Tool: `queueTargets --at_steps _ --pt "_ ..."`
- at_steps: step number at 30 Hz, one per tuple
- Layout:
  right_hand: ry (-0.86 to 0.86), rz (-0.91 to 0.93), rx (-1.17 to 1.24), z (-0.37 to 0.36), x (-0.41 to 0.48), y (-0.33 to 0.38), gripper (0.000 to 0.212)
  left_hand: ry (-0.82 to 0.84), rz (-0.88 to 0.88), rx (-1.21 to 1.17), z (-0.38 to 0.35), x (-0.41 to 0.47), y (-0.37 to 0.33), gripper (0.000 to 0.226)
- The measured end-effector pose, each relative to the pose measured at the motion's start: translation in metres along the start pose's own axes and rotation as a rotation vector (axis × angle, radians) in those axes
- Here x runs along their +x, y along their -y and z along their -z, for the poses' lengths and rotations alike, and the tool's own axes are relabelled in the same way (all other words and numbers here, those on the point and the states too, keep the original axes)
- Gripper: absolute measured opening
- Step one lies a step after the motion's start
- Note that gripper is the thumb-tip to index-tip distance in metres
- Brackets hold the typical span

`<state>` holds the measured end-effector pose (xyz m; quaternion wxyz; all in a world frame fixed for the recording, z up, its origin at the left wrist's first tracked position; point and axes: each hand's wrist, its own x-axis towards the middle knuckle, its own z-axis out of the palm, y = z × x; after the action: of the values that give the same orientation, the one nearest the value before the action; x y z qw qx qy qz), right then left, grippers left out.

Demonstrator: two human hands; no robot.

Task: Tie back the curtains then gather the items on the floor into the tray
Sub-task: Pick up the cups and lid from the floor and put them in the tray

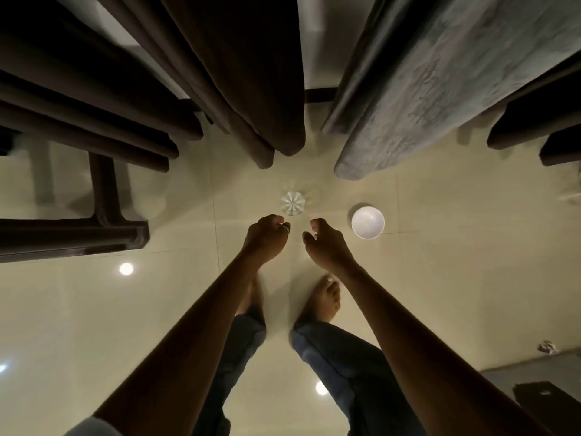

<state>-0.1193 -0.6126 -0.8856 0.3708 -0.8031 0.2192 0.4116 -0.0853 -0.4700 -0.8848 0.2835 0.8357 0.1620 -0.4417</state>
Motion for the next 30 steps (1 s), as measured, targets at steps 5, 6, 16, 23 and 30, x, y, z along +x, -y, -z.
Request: queueTargets --at_steps 5,6,16,23,30 --pt "-0.006 -0.015 0.012 -0.006 0.061 -0.011 0.051 0.012 -0.004 -0.007 -0.015 0.056 0.000 0.033" --pt "-0.006 -0.022 0.019 -0.006 0.073 -0.012 0.050 0.019 0.001 -0.011 -0.018 0.068 0.001 0.035" --pt "0.040 -0.136 0.121 -0.025 0.159 -0.022 0.055 0.105 0.163 -0.117 -0.040 0.161 0.014 0.059" --pt "0.044 -0.181 0.193 -0.034 0.176 -0.018 0.046 0.162 0.180 -0.216 -0.052 0.176 0.009 0.042" --pt "-0.043 -0.164 0.293 -0.038 0.159 -0.015 0.036 0.002 0.213 -0.357 -0.058 0.164 0.015 0.038"
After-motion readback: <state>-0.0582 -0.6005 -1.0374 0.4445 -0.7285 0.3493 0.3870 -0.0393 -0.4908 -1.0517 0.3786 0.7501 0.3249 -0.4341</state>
